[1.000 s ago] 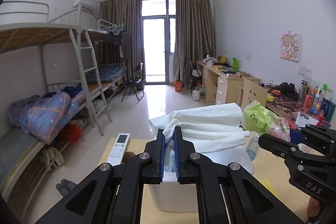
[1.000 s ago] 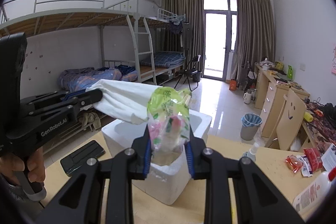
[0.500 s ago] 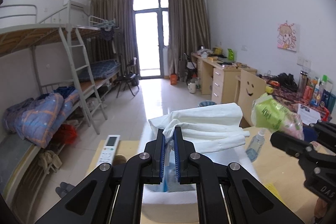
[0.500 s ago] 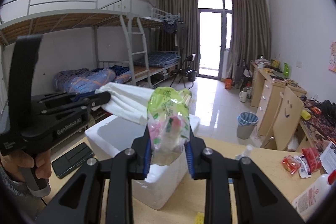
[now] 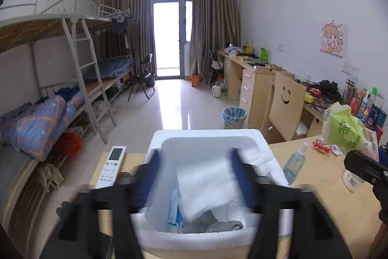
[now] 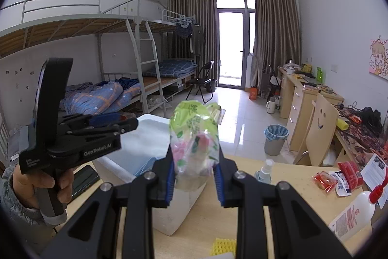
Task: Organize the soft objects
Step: 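Lower the white cloth into the foam box and open the left gripper, then lower the plastic bag into the foam box and open the right gripper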
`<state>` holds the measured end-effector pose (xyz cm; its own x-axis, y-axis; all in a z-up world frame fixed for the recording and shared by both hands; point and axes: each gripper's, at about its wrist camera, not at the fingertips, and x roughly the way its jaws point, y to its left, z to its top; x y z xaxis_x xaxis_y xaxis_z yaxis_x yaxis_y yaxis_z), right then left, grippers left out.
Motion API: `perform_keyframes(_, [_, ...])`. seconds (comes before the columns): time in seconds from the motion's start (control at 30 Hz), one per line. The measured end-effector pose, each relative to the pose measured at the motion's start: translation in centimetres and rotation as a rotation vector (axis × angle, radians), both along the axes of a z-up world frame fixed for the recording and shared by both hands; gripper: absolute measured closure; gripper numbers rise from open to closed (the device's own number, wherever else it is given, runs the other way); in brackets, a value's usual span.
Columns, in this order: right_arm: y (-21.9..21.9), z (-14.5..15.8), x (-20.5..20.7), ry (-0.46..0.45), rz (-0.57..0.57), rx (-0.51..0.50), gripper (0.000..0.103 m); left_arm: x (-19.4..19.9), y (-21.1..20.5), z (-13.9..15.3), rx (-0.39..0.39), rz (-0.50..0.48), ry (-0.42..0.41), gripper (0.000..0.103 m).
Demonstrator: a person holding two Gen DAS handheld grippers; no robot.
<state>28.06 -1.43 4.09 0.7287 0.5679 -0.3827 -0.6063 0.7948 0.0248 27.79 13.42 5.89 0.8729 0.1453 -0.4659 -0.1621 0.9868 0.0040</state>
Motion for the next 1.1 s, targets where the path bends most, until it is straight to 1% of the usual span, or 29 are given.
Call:
perform_keyframes(0.1, [0.0,0.1,0.1,0.004,0.001,0.002,0.071,-0.4,0.0,0.4,0.004,0.019,-0.032,0.006])
perform_keyframes(0.17, [0.2,0.1,0.1,0.004,-0.003,0.001,0.071,-0.5,-0.1,0.6,0.018,0.03,-0.041,0.001])
perform_keyframes(0.23, [0.2,0.1,0.3,0.01,-0.002,0.0,0.071,-0.7,-0.2,0.8,0.032,0.041,-0.055,0.001])
perform_keyframes(0.4, [0.3,0.0,0.3,0.009,0.006,0.0,0.071,-1.3,-0.1,1.3,0.026,0.038,-0.071,0.001])
perform_keyframes(0.57, [0.7,-0.1,0.5,0.004,0.024,-0.005,0.071,-2.2,0.5,1.6,0.039,0.059,-0.083,0.001])
perform_keyframes(0.7, [1.5,-0.2,0.6,-0.001,0.052,-0.007,0.071,-3.1,1.4,1.6,0.057,0.088,-0.088,0.001])
perform_keyframes(1.0, [4.3,-0.5,0.5,0.003,0.121,-0.014,0.071,-5.6,3.8,1.8,0.059,0.146,-0.104,0.001])
perform_keyframes(1.1, [5.0,-0.5,0.5,0.006,0.14,-0.01,0.071,-6.1,4.4,1.6,0.073,0.163,-0.104,0.001])
